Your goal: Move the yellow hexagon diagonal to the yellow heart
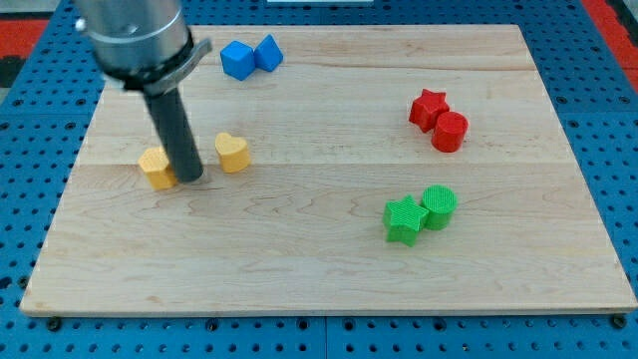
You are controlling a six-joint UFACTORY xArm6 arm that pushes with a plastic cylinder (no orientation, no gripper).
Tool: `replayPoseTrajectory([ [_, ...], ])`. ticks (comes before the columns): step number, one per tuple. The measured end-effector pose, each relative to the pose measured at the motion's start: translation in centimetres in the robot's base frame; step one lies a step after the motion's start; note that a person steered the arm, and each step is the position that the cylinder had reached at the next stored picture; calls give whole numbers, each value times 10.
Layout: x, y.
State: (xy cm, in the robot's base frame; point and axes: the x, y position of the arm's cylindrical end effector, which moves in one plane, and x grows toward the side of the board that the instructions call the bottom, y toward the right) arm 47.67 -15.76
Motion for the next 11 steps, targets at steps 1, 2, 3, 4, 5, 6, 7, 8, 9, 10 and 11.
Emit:
replayPoseTrajectory([
  [1,-21,4],
  [2,-37,-16],
  [3,-86,-16],
  [4,-84,-48],
  [5,-23,-20],
  [6,25,-20],
  [7,-2,-14],
  [8,-17,-33],
  [9,-20,-55],
  [10,-10,-48],
  [11,-47,-72],
])
